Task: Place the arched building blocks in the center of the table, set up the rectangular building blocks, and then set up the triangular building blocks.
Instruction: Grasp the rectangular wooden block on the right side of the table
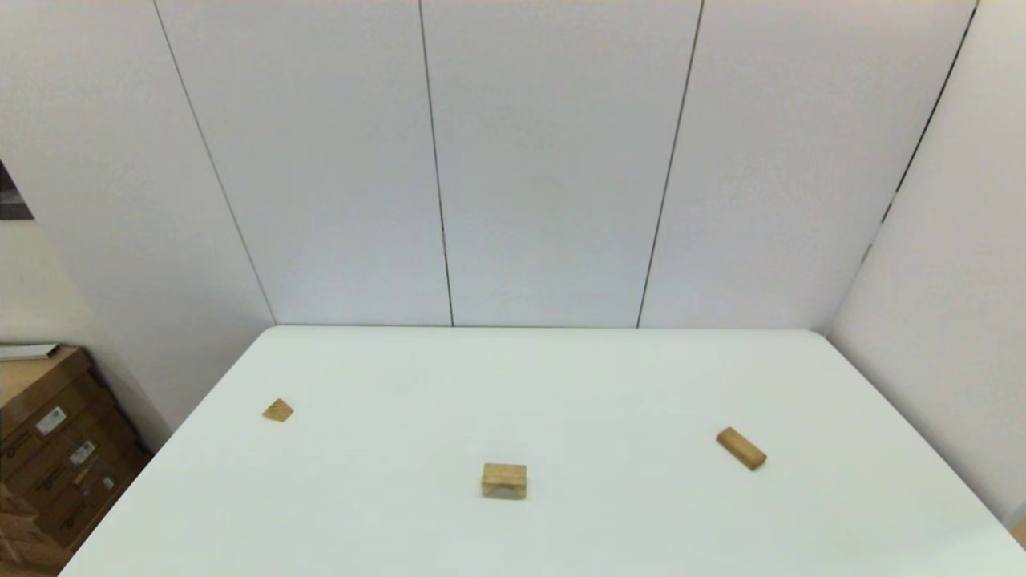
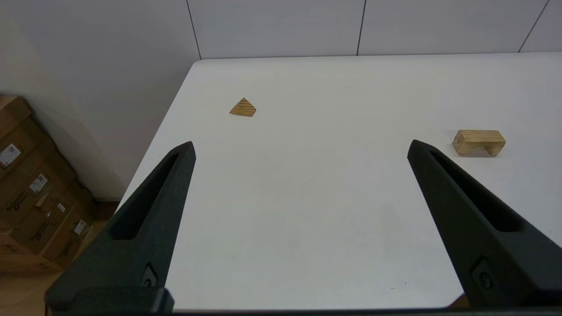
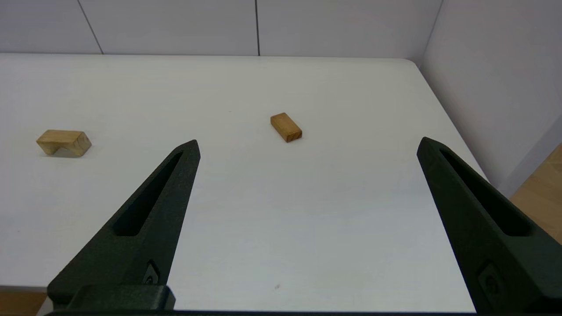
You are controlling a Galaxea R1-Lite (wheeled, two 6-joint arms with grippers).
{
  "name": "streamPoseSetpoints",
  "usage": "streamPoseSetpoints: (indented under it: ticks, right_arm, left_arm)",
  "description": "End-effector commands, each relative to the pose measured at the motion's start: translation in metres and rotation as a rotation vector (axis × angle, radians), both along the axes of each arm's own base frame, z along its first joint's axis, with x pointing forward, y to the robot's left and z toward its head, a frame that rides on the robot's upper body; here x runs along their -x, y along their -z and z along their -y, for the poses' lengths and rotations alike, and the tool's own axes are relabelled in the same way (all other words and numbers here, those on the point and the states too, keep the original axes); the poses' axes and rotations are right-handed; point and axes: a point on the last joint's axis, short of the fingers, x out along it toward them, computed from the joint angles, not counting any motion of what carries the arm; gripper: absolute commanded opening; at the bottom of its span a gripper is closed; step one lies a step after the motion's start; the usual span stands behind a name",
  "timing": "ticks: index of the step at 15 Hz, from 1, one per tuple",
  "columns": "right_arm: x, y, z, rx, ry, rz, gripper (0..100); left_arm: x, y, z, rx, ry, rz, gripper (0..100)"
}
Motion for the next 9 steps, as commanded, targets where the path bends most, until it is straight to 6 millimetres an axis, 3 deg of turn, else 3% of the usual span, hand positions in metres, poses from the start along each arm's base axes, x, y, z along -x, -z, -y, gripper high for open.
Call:
streamPoseSetpoints:
  ticks: [1,3,5,6,8,9]
  right_arm:
    - [0.0,0.0,0.0,0.001,-0.001,-0.006,100]
    - [0.001,-0.017,0.0,0.003,0.007,-0.011,100]
    - [-0.013,-0.058,0.0,0.004,-0.004,-0.088,100]
    - [-0.033,-0.076,0.0,-0.001,0.001,-0.183,100]
    - [-0.101,-0.101,-0.001,-0.039,0.005,-0.415,100]
    - [-0.131,-0.102,-0.001,-0.04,0.002,-0.499,100]
  left_arm:
    - [0.0,0.0,0.0,0.0,-0.001,-0.002,100]
    - [0.0,0.0,0.0,0.0,0.0,-0.002,100]
    - [0.0,0.0,0.0,0.0,-0.001,-0.002,100]
    - [0.0,0.0,0.0,0.0,-0.001,-0.002,100]
    - [0.0,-0.001,0.0,0.0,-0.001,0.0,100]
    - [0.0,0.0,0.0,0.0,0.0,-0.002,100]
